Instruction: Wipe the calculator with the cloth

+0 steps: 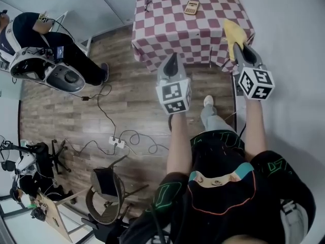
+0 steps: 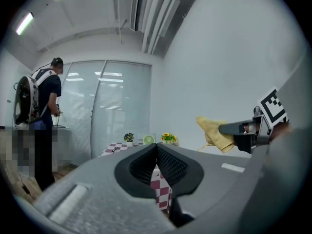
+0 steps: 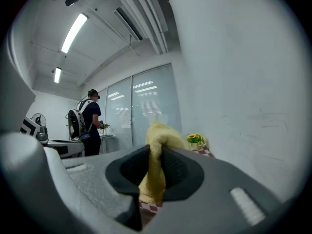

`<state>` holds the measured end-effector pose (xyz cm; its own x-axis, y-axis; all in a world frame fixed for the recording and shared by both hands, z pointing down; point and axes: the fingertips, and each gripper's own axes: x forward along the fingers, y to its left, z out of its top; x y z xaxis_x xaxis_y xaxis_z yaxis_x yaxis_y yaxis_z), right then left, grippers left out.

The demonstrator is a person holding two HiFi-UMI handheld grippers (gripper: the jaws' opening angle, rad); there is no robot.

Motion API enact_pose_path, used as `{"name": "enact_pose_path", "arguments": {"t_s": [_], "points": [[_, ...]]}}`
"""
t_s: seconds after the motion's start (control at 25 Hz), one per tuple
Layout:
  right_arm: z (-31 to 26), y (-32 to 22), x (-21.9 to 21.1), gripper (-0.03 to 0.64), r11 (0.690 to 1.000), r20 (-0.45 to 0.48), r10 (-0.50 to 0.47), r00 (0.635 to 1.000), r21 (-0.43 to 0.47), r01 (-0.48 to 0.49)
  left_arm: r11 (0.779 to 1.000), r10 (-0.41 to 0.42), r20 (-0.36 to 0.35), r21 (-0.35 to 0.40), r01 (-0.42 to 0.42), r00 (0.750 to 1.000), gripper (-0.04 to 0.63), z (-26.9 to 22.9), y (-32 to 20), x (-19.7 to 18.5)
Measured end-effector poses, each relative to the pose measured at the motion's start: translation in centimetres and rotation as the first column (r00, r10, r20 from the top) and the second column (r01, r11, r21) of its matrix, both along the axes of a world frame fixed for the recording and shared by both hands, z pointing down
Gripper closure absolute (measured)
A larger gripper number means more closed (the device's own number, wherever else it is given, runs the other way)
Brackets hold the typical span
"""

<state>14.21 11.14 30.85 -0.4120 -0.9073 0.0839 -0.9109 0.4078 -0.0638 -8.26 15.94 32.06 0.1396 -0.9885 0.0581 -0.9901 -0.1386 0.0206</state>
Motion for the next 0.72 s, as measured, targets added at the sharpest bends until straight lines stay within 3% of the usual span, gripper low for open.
{"name": "enact_pose_path", "arguments": {"t_s": [0.4, 0.72], "points": [[4.1, -11.8, 2.9, 0.551, 0.993, -0.005, 0.060, 0.998, -0.106, -0.060, 0.994, -0.016, -0.006, -0.105, 0.015, 1.000, 0.585, 4.2, -11.8, 0.8], [4.8, -21.4, 3.2, 0.551, 0.991, 0.053, 0.065, 0.996, -0.122, -0.059, 0.991, 0.037, 0.053, -0.133, -0.030, 0.998, 0.586, 4.2, -21.4, 2.6]]}}
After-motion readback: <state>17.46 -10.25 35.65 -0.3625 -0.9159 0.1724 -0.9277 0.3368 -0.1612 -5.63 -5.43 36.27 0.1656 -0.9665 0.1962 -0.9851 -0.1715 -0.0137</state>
